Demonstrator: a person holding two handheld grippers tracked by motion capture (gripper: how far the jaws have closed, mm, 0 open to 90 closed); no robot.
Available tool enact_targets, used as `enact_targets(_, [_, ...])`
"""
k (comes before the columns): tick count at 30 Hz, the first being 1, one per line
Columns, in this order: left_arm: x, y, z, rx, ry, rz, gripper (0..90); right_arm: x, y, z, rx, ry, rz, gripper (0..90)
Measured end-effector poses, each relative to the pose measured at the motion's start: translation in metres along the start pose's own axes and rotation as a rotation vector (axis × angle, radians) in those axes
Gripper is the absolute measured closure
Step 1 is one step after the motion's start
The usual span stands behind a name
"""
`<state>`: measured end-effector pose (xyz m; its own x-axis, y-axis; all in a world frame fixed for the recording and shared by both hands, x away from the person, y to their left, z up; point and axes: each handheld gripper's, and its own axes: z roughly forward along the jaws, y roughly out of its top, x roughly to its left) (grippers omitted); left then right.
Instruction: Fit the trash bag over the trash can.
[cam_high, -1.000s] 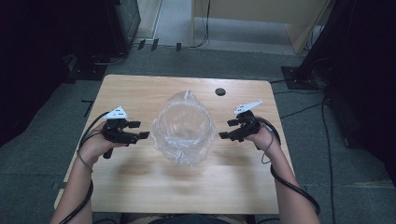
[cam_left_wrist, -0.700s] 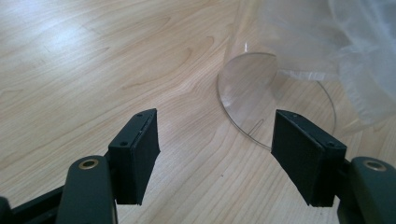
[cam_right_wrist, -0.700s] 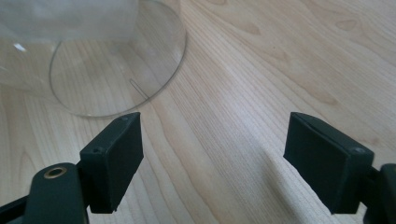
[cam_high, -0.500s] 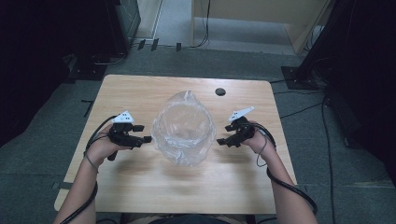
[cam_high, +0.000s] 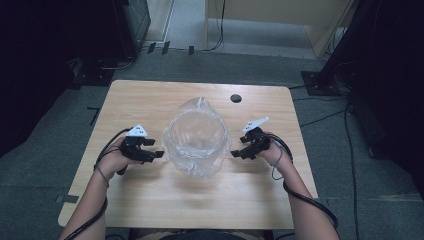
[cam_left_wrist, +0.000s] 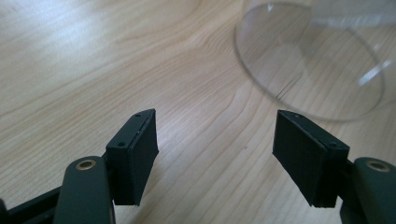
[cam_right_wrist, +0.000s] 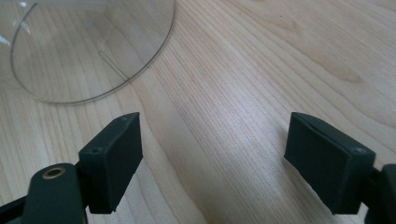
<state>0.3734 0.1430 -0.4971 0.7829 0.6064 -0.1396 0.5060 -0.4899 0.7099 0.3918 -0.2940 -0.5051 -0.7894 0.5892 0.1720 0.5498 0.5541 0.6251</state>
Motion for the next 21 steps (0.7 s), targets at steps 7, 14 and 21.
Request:
enact_targets(7, [0.003,-0.01,0.007,0.033,0.003,0.022,29.0,0.001,0.0,0.005,-0.004,-0.009,-0.012,17.5])
enact_targets(14, [0.003,-0.012,0.012,-0.014,-0.006,-0.005,25.2,0.004,0.002,0.01,-0.031,-0.035,-0.01,15.4])
enact_targets(21, [0.0,-0.011,0.018,-0.033,0.014,0.042,19.4,0.008,0.003,0.015,-0.054,-0.068,-0.017,14.9])
